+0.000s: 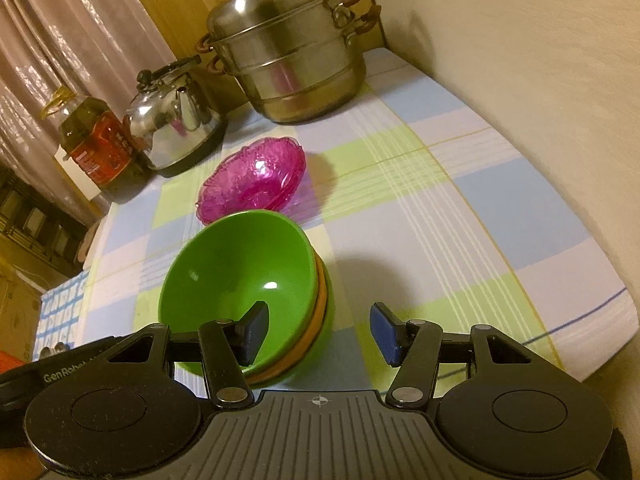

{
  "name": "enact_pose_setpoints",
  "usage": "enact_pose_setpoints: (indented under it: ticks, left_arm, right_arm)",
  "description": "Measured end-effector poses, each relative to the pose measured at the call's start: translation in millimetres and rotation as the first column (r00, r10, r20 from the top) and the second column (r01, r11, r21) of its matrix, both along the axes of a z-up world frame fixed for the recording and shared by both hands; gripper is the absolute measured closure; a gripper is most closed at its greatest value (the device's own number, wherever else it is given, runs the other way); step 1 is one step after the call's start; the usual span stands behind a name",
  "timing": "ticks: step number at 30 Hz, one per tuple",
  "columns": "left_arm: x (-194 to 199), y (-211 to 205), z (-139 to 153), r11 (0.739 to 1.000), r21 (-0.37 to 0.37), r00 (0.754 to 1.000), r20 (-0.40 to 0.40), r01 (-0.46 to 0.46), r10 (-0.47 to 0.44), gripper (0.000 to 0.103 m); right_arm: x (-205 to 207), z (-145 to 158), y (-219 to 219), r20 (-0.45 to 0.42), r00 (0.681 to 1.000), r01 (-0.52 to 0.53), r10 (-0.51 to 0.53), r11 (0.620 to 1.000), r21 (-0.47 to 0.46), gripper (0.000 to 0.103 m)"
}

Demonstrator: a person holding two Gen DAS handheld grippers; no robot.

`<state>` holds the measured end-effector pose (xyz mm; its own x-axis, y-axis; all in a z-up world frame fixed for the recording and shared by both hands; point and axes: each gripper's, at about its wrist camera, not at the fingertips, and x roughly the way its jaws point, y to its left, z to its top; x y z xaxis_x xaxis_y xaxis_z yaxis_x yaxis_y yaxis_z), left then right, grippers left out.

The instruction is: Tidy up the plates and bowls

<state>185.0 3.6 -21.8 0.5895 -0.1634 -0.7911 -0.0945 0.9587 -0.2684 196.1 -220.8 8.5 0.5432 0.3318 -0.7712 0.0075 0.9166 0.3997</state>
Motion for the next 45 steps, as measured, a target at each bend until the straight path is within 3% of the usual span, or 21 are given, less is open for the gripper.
enact_pose_setpoints:
  ticks: [12,20,34,45]
  left_arm:
    - [24.1,1.3,-14.4,0.999,-0.041,1.0,-0.016,0.012,-0.013,0.048]
    - [37.6,1.8,-32.9,0.997,-0.07,0.997,-0.066,0.029,-0.033,0.053]
    - [45.4,6.4,-47.5,0.995,-0.097,0.994,-0.095,0.036,-0.045,0.078]
    - [48.0,5.8,-47.9,0.995,-0.088,0.993,-0.105,0.051,-0.06,0.078]
  right_arm:
    - [23.4,-14.9,8.3,-0.028,0.999,-0.016,0.016,1.0,-0.002,0.047]
    - [32.3,-31.8,17.1,-0.077,0.996,-0.035,0.035,0.999,-0.002,0.047]
    - [40.2,-58.7,21.3,-0.161,0.987,-0.025,0.025,1.0,0.006,0.047]
    - [41.4,-65.8,25.5,-0.194,0.98,-0.028,0.034,0.999,0.031,0.052]
